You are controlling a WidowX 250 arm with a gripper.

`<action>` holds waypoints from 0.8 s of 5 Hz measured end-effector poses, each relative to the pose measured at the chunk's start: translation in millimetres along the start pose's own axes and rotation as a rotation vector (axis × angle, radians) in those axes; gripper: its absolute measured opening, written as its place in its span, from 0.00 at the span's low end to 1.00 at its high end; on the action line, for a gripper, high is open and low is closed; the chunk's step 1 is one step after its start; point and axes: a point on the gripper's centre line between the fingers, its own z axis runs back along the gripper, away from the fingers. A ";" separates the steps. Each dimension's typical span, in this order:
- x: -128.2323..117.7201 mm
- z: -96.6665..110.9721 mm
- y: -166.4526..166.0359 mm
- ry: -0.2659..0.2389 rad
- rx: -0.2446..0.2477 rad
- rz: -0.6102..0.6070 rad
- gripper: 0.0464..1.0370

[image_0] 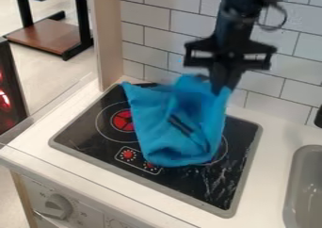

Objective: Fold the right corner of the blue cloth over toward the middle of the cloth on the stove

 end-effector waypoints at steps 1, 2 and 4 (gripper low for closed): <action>-14.1 -14.6 13.0 0.052 0.030 -0.041 0.00; -25.7 -28.7 26.5 0.123 0.011 -0.130 0.00; -23.2 -51.2 66.5 0.199 -0.070 -0.223 0.03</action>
